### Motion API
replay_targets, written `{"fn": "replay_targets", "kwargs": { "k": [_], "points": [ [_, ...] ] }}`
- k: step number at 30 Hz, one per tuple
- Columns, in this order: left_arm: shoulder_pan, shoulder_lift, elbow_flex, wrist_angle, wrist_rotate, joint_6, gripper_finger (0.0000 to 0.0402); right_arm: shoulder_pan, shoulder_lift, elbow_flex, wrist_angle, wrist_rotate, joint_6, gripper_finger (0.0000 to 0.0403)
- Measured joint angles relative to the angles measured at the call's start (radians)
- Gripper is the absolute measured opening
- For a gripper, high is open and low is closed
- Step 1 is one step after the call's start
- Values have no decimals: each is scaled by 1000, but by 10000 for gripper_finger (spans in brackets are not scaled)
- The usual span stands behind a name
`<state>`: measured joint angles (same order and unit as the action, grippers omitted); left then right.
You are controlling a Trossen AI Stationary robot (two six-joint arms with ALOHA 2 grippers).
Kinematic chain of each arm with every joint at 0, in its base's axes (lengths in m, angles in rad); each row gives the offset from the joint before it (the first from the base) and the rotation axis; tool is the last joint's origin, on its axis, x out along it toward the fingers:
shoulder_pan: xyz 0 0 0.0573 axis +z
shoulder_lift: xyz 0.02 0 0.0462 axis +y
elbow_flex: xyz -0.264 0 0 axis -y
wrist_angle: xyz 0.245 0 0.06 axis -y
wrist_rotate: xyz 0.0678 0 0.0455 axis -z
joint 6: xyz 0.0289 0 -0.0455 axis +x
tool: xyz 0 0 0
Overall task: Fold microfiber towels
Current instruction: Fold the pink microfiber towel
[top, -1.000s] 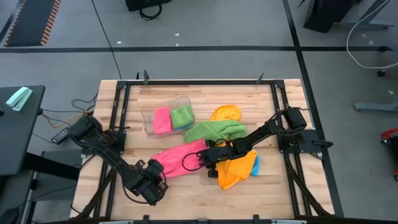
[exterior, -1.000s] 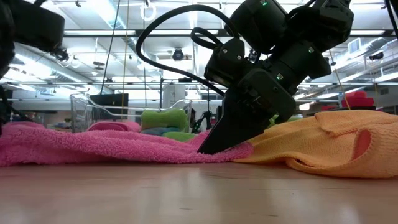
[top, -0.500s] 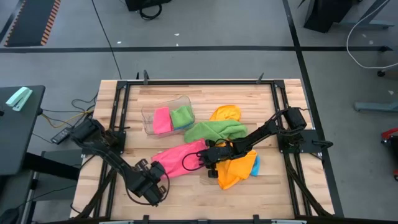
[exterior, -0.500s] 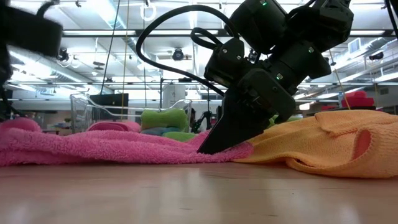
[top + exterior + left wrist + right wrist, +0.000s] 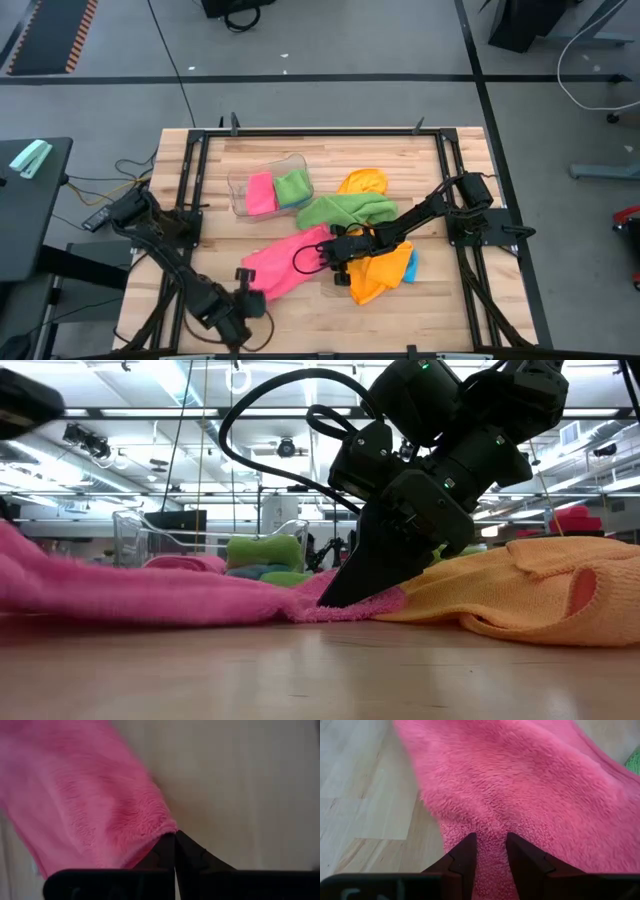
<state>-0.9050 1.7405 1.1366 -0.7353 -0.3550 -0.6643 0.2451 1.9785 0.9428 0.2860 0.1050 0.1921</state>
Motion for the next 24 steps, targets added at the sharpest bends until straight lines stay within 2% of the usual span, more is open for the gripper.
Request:
{"fn": "replay_targets", "kwargs": {
  "k": [3, 8, 13, 18, 21, 24],
  "points": [
    [-48, 2, 0, -23, 7, 54, 15, 0, 0, 0, 0, 3, -1, 117],
    [-101, 32, -3, 2, 18, 38, 58, 0, 0, 0, 0, 4, -1, 117],
    [-110, 35, -2, 41, 19, -82, 90, 0, 0, 0, -1, 6, 4, 117],
    [-110, 35, -9, -149, 15, -270, 95, 0, 0, 0, -1, 7, 6, 117],
    [-107, 35, -27, -247, -26, -408, 91, 0, 0, 0, -1, 7, 6, 117],
    [-95, 35, -59, -238, -44, -398, 91, 0, 0, 0, -1, 7, 6, 117]
  ]
}}
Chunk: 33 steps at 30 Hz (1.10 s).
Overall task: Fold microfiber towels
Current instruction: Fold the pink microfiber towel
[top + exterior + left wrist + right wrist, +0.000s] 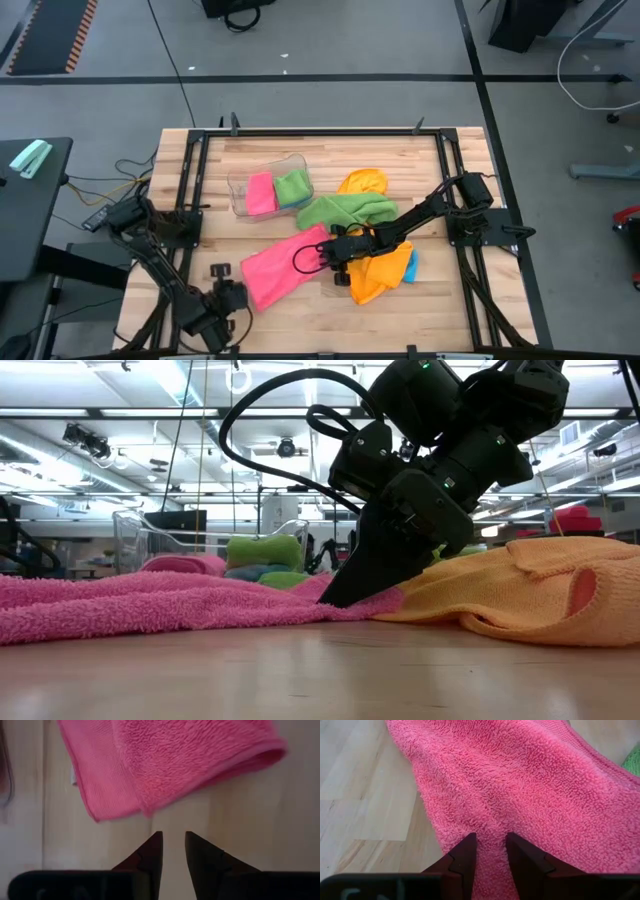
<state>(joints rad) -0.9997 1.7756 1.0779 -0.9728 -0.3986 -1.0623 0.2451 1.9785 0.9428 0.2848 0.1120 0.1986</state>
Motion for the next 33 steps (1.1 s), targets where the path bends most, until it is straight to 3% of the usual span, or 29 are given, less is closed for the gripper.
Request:
{"fn": "replay_targets", "kwargs": {
  "k": [7, 22, 33],
  "points": [
    [32, 0, -71, 93, -22, 229, 107, 0, 0, 0, 0, 0, 0, 117],
    [105, 0, -72, 99, -42, 219, 107, 0, 0, 0, 1, 0, 4, 117],
    [156, 0, -72, 115, 8, 177, 92, 0, 0, 0, 2, 0, 8, 117]
  ]
}}
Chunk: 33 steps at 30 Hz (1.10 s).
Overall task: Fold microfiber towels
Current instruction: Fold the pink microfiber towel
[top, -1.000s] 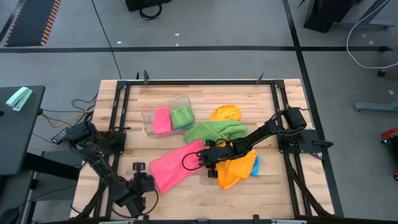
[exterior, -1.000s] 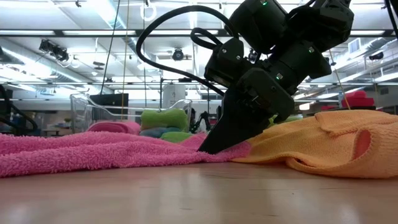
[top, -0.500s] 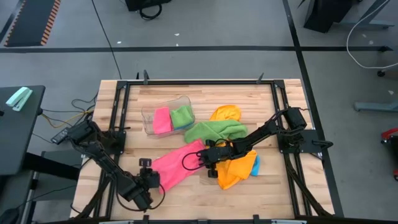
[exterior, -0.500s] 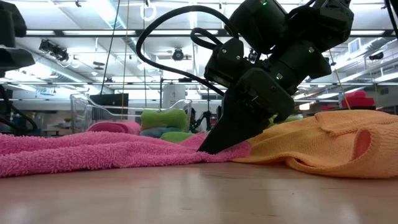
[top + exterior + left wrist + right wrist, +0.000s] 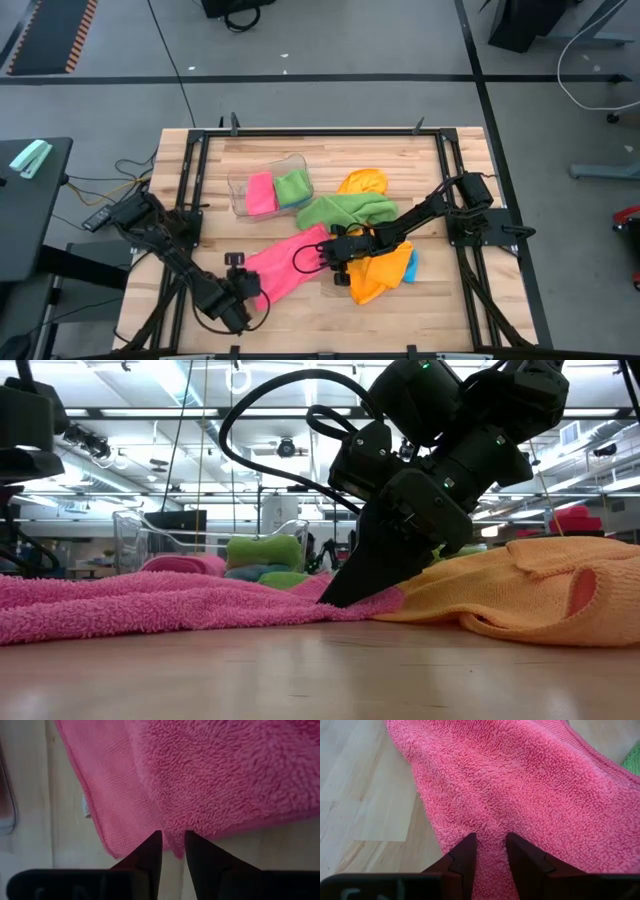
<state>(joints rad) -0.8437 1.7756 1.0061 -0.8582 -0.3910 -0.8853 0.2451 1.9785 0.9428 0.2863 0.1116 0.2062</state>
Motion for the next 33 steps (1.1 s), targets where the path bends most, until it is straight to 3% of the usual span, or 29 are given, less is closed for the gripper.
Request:
{"fn": "replay_targets", "kwargs": {
  "k": [11, 15, 20, 27, 33],
  "points": [
    [36, -10, -72, 119, 58, -44, 92, 6, 0, 0, 1, 1, 0, 117],
    [36, -8, -62, 119, 68, -24, 67, 6, 0, 0, 1, 0, 0, 117],
    [36, -3, -22, 25, 92, -22, 10, 6, 0, 0, 1, 1, 0, 117],
    [36, -1, 40, -104, 98, 29, 29, 6, 0, 0, 2, 1, 0, 117],
    [36, -1, 46, -107, 90, 40, 12, 6, 0, 0, 2, 0, 0, 117]
  ]
}}
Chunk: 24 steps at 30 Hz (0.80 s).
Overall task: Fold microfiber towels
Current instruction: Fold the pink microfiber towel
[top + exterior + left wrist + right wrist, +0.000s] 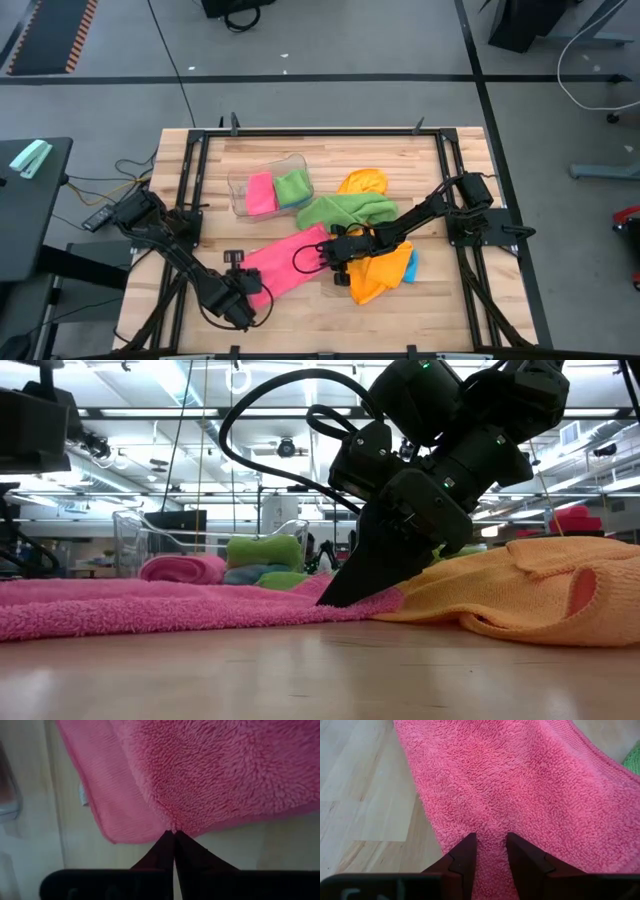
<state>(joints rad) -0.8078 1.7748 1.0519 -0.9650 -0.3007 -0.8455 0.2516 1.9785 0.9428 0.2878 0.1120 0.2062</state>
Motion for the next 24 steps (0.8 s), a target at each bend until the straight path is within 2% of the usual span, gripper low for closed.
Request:
{"fn": "replay_targets", "kwargs": {
  "k": [4, 9, 19, 24],
  "points": [
    [0, 0, 8, -27, -3, 1, 11, 0, 0, 0, 0, 0, 0, 117],
    [2, -2, 44, -117, -7, 22, 28, 0, 0, 0, 0, 0, 0, 117],
    [40, -2, 50, -135, -90, 182, 8, 0, -22, 0, -13, 0, 0, 114],
    [77, -2, 50, -137, -106, 271, 24, 0, -38, 0, -18, 0, 0, 106]
  ]
}}
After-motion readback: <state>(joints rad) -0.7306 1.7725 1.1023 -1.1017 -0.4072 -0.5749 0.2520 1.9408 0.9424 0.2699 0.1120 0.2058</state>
